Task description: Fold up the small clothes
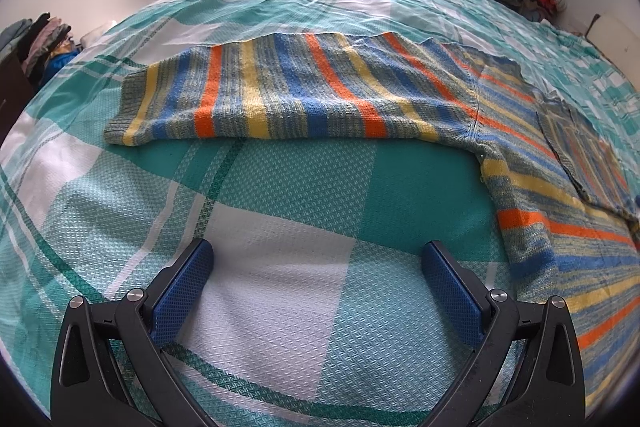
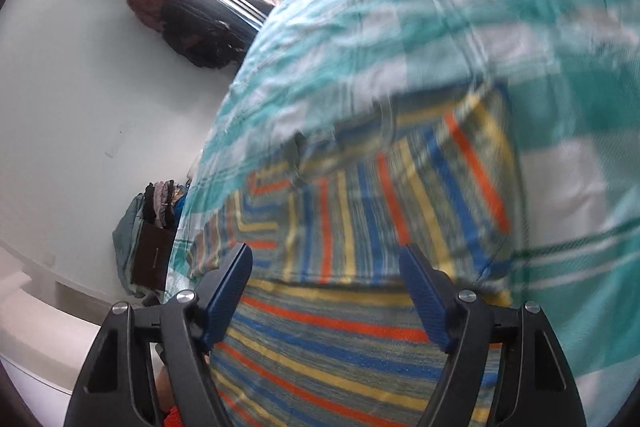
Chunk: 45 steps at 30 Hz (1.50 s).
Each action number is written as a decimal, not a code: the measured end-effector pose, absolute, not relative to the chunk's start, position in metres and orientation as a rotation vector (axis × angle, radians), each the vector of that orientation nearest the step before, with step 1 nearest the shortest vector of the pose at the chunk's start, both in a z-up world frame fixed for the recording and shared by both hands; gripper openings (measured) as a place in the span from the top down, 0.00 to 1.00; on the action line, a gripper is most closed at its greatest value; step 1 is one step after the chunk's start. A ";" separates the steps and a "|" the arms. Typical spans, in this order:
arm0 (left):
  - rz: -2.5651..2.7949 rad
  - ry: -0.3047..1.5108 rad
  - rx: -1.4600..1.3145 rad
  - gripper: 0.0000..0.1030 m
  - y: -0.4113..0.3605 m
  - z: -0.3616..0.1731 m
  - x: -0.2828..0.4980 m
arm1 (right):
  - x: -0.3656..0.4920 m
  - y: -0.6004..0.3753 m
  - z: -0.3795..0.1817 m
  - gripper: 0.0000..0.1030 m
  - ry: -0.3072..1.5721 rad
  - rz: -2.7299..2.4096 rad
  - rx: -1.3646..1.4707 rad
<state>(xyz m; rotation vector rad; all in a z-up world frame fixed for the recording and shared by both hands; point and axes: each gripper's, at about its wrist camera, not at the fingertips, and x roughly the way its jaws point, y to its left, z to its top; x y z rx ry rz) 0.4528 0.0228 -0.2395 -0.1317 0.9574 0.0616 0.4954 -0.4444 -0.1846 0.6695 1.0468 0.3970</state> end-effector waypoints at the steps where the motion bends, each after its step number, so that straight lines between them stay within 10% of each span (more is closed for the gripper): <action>1: 0.062 0.958 -0.132 0.00 0.023 -0.240 0.453 | 0.496 -0.447 -0.198 0.32 1.073 0.334 0.656; 4: 0.062 0.957 -0.132 0.00 0.023 -0.240 0.453 | 0.483 -0.485 -0.224 0.64 1.081 0.076 0.635; 7: 0.062 0.955 -0.133 0.00 0.023 -0.240 0.453 | 0.458 -0.495 -0.199 0.40 1.031 -0.081 0.451; 31: -0.053 1.042 -0.211 0.01 0.041 -0.193 0.374 | 0.232 -0.343 -0.202 0.24 0.958 0.132 0.178; 42: 0.100 0.897 -0.770 0.02 0.204 -0.157 0.468 | 0.231 -0.337 -0.203 0.18 0.946 0.132 0.156; 45: 0.148 0.976 -0.752 0.19 0.217 -0.182 0.494 | 0.233 -0.334 -0.204 0.16 0.949 0.127 0.150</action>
